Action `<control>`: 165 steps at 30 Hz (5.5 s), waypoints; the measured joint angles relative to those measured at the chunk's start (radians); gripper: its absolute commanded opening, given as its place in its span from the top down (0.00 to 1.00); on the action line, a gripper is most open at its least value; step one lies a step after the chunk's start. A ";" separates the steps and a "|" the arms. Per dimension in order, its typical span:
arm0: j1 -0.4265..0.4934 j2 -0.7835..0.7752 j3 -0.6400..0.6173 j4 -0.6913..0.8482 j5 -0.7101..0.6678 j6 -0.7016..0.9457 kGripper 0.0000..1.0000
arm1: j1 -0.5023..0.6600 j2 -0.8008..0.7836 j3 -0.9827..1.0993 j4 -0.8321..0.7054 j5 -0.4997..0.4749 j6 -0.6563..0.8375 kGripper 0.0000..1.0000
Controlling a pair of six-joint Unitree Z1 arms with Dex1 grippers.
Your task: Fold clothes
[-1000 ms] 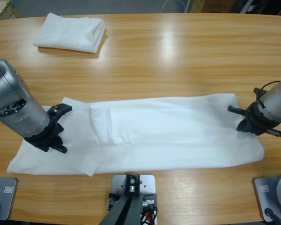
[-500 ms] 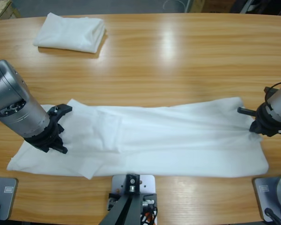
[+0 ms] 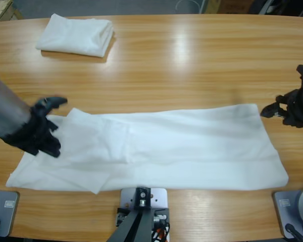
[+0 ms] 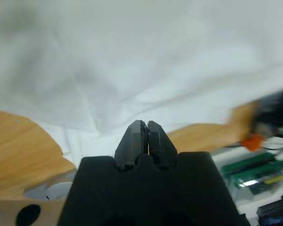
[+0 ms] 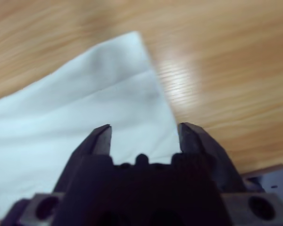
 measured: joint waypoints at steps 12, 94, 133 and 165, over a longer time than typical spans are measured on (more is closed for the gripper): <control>-0.071 -0.013 -0.035 -0.190 -0.196 0.054 1.00 | 0.053 -0.034 0.001 -0.040 0.078 -0.069 1.00; 0.187 0.227 0.062 -0.346 0.098 0.346 0.99 | 0.054 -0.020 0.232 -0.295 0.195 0.152 0.21; 0.210 0.102 -0.037 -0.262 -0.041 0.317 0.01 | 0.174 -0.100 0.634 -0.851 0.215 0.765 0.54; 0.182 0.064 -0.021 -0.251 -0.041 0.307 0.01 | 0.006 -0.151 0.355 -0.302 0.060 0.323 1.00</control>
